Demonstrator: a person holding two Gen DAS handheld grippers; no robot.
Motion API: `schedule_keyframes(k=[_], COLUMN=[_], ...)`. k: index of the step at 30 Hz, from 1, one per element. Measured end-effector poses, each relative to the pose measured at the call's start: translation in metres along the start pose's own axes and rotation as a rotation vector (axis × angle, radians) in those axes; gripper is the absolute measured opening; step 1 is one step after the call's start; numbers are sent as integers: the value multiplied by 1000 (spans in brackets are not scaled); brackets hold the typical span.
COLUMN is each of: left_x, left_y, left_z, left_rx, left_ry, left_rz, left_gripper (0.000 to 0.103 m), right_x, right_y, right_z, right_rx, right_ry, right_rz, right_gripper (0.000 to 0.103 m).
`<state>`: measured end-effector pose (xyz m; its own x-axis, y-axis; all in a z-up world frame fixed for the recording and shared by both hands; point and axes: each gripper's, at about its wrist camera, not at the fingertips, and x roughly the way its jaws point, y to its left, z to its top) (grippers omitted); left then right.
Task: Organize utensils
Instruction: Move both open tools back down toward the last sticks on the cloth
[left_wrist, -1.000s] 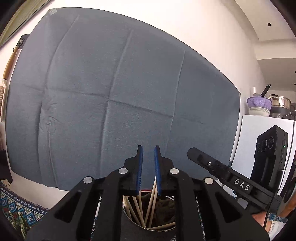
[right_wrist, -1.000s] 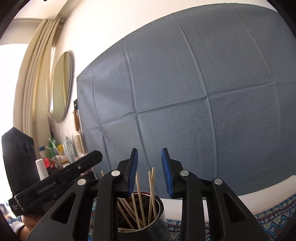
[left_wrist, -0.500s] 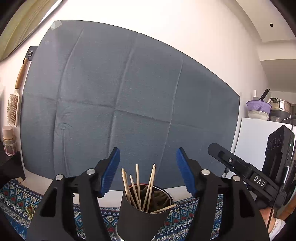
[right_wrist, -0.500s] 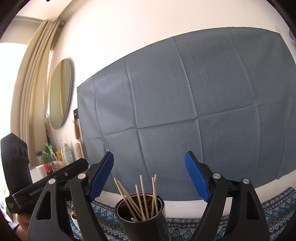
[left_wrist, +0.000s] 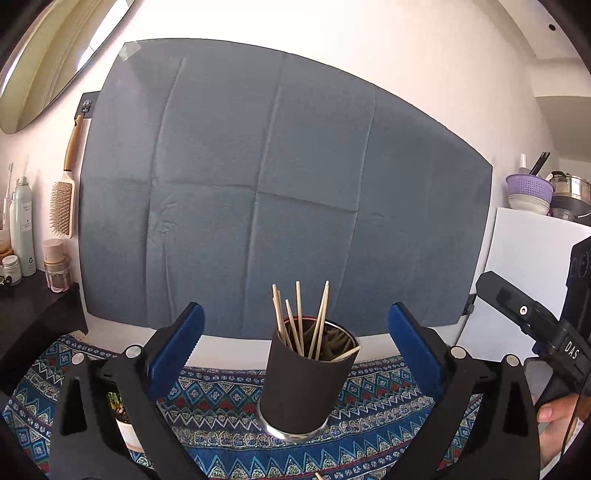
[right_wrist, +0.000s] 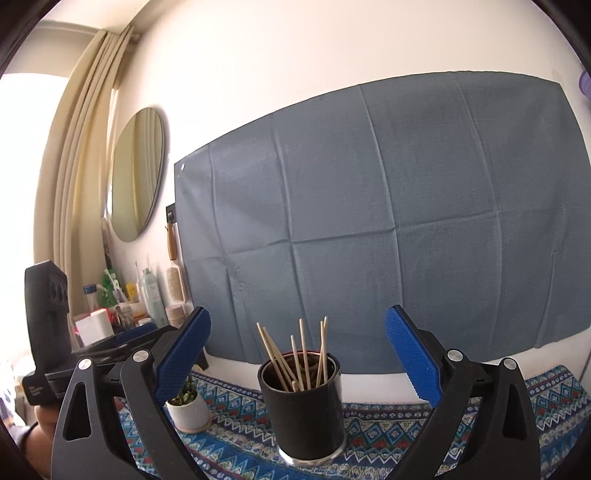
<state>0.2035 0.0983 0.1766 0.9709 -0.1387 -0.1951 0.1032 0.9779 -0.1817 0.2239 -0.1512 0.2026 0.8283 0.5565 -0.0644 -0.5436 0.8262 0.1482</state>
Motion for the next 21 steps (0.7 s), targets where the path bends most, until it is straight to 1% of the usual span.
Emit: schedule_keyframes(k=[3,9,12,15,17,18,20,21], left_x=[1,5,10,20,25,27,32,35], left_y=[1,7,7,6,6,7,10,11], left_z=[-14,-41,-56,-73,-82,-87,-95,-99], left_rx=[6,5,18,49,49,47,40,36], left_ry=[52,160,239,337,378,396,438,463], left_rz=[8,43,61,73,92,108,146,161], left_gripper=[97,97,97,97,97,97,97,97], right_x=[-4,-2,-2,0,2,3,3,3], right_y=[-1,-5,-7,-11,-12,-11,-9,-8], right_z=[-14,-46,-64,-82,-95,-101,-110,-114], right_rx=[23,39,40,69,82,72,37,25], right_ry=[55,196,269,380,463,500,545,566], right_rz=[12,31,18,-5,-31,-47,-105,-110], right_gripper=[94,95,95,95,95,95,95,95])
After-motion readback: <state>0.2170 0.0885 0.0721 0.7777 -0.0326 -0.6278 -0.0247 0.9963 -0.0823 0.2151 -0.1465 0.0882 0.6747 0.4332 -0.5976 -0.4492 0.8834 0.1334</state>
